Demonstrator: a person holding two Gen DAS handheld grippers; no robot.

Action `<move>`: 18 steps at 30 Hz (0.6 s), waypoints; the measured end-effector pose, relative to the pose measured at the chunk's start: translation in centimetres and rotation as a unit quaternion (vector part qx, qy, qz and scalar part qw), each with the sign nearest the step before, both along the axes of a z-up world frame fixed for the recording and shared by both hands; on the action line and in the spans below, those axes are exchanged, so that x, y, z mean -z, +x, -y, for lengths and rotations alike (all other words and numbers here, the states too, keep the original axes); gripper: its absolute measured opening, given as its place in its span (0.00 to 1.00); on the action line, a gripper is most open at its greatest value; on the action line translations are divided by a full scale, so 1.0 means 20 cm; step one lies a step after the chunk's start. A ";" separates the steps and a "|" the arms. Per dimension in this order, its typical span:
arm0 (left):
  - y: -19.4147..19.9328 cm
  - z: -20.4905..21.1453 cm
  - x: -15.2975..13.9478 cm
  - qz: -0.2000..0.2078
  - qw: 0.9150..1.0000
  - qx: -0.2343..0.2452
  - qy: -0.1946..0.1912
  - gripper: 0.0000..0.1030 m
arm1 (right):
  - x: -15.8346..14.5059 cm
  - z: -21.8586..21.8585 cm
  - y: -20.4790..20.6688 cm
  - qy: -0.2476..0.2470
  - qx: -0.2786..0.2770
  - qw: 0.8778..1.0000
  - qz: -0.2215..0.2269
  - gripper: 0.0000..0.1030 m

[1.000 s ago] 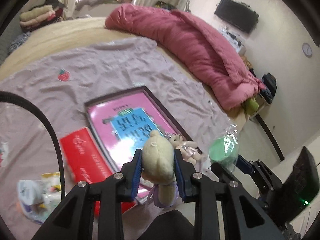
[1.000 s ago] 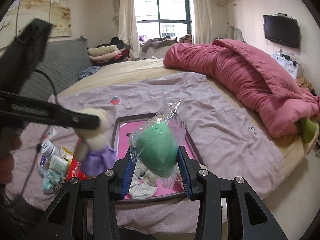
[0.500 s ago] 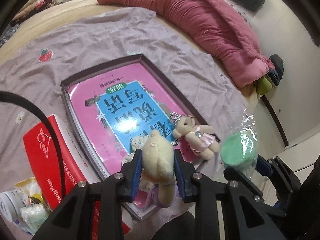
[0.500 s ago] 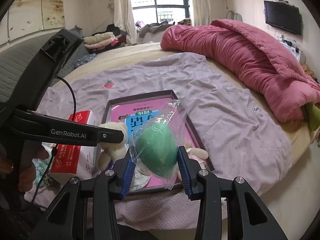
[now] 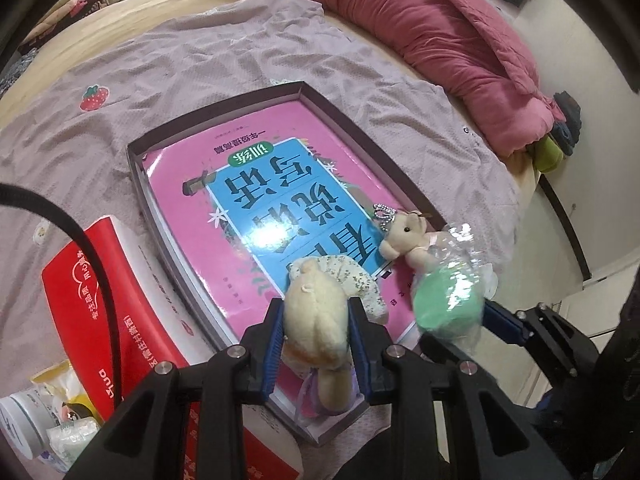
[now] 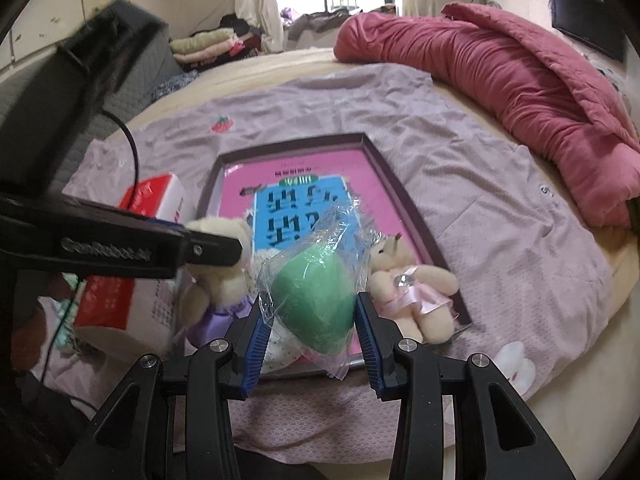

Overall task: Organize soft objects
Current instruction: 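Carry the cream bear with the left tool while the right tool carries the green sponge to the tray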

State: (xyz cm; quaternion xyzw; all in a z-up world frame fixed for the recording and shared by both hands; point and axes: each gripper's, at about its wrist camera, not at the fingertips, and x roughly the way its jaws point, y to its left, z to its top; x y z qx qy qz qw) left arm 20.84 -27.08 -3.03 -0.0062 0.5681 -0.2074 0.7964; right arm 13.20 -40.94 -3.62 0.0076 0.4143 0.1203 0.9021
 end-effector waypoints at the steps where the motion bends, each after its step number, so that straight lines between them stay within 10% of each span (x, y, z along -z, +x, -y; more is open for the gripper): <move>1: 0.00 0.00 0.00 -0.001 1.000 -0.001 0.001 0.31 | 0.02 -0.01 0.01 0.000 -0.002 1.000 -0.009 0.42; 18: 0.03 -0.02 0.04 -0.005 1.000 0.001 0.002 0.32 | 0.12 0.01 0.03 -0.005 0.022 0.999 -0.036 0.45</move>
